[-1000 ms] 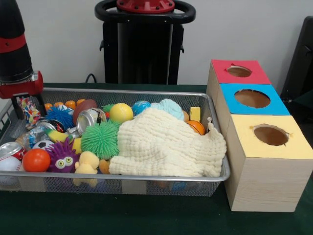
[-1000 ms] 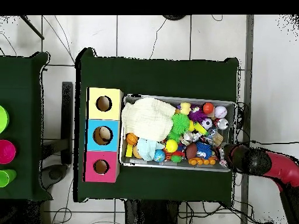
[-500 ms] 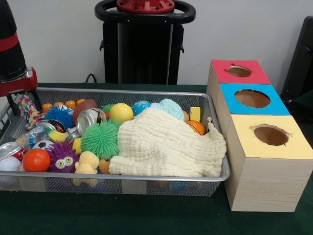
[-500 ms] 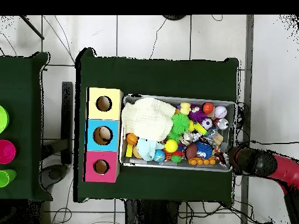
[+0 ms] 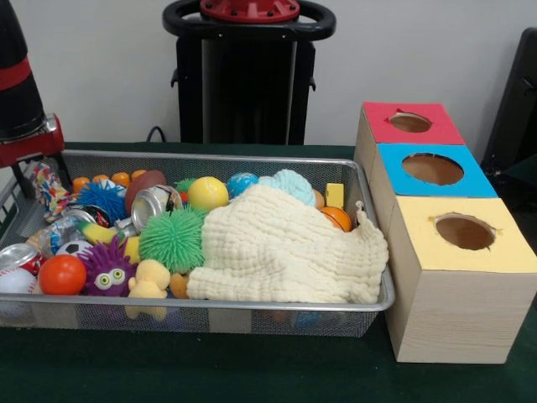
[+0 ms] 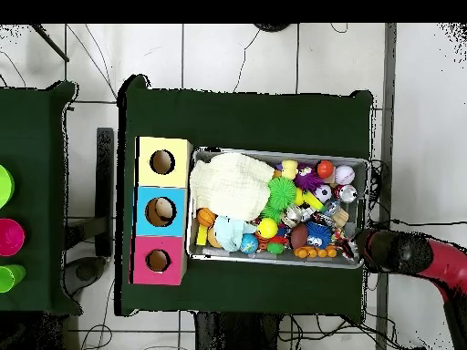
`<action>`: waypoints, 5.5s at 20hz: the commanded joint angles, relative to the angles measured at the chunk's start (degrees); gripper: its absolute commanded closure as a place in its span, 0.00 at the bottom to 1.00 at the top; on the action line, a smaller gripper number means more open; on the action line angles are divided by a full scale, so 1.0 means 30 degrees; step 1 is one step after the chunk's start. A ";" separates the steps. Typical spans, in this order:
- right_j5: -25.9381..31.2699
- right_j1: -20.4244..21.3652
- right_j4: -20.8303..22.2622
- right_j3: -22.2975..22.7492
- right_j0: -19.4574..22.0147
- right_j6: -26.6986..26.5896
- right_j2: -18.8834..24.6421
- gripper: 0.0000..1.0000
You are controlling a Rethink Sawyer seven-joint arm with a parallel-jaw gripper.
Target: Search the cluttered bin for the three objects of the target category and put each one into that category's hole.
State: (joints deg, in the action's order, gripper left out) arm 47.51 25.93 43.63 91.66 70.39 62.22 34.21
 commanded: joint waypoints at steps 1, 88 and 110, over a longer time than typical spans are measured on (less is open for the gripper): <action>0.0624 -0.1610 0.2118 -0.1875 -0.0391 -0.5401 -0.0169 0.00; -0.3888 1.1529 -1.0756 0.7785 -1.4936 1.6172 -0.7797 1.00; -0.8429 0.5915 -1.2771 0.3695 -2.2605 2.2445 -1.2314 1.00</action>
State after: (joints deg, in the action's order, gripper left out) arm 22.58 49.78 8.88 110.01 5.00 113.66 2.22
